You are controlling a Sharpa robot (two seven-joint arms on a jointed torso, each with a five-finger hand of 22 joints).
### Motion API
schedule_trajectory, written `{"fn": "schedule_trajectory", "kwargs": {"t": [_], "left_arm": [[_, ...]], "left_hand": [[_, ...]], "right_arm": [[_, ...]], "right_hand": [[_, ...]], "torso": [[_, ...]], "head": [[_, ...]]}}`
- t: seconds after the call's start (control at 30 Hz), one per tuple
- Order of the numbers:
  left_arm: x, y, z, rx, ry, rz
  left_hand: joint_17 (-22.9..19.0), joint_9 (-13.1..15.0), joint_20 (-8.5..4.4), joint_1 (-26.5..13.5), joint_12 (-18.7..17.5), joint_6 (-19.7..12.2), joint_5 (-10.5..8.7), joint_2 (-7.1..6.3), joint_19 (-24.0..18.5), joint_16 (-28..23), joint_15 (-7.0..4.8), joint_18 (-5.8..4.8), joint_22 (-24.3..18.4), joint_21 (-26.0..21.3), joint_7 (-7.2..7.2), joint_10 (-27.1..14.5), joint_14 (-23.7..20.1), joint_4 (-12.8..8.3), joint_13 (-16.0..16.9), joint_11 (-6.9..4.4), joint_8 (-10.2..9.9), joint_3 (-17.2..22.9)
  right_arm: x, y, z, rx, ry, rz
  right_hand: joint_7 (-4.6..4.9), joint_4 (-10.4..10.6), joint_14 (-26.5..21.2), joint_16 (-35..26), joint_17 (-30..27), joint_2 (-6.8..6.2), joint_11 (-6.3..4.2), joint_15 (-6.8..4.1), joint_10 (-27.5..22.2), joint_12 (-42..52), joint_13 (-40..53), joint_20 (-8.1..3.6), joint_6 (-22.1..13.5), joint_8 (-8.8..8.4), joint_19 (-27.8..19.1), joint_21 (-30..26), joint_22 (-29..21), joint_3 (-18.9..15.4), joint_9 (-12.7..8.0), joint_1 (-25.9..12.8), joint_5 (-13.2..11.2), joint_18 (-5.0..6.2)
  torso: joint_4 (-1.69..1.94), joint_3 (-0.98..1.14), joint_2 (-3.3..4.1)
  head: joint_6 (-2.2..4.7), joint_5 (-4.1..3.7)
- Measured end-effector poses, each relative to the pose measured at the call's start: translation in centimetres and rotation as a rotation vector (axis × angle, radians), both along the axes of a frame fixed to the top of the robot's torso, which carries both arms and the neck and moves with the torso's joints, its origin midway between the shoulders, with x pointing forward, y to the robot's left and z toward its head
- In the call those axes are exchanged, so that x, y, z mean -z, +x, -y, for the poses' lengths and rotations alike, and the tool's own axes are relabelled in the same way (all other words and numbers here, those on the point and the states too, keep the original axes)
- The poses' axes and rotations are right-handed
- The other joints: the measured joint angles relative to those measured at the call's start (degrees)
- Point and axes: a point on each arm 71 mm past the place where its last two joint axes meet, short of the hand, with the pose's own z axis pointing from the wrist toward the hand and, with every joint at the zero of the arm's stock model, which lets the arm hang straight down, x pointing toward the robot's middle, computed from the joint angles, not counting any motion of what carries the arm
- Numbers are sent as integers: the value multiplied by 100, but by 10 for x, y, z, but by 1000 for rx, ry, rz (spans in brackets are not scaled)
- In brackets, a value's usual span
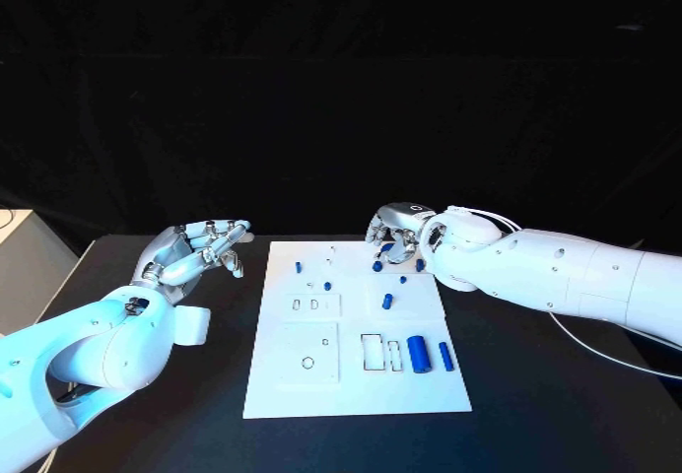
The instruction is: Assemble the parts on the task board
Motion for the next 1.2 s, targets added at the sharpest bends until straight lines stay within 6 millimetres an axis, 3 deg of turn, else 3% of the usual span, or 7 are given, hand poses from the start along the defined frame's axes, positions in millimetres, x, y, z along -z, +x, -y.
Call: {"fn": "schedule_trajectory", "kwargs": {"t": [0.5,0.83,1.2], "left_arm": [[-4,-2,-2,8,5,4],[-3,-2,-3,7,8,4],[-3,-1,-4,6,11,2]], "left_hand": [[-1,5,22,-23,-26,0,1,-23,-22,23,2,0,67,66,0,0,0,-16,-1,0,0,16],[-1,5,42,-23,-27,0,2,-23,-41,23,2,0,83,105,0,-23,0,-16,-1,22,-1,16],[-2,11,21,-22,-27,0,2,-23,-62,44,3,0,93,108,0,-23,0,-16,-2,22,-2,16]], "right_arm": [[8,-1,7,35,-81,-10],[13,-3,7,38,-102,-26],[15,-1,10,54,-115,-26]], "right_hand": [[0,14,-1,82,86,0,0,0,-41,0,7,0,0,0,0,-22,-41,-112,36,0,0,1],[-1,9,-1,152,137,24,1,1,-40,0,18,22,0,0,-23,-45,-90,-152,62,68,0,1],[22,9,1,189,146,84,1,3,-40,0,30,22,23,8,-23,-45,-67,-151,86,128,55,1]], "torso": [[98,-19,109],[135,-40,148],[177,-58,184]], "head": [[4,-123],[39,-165],[32,-203]]}}
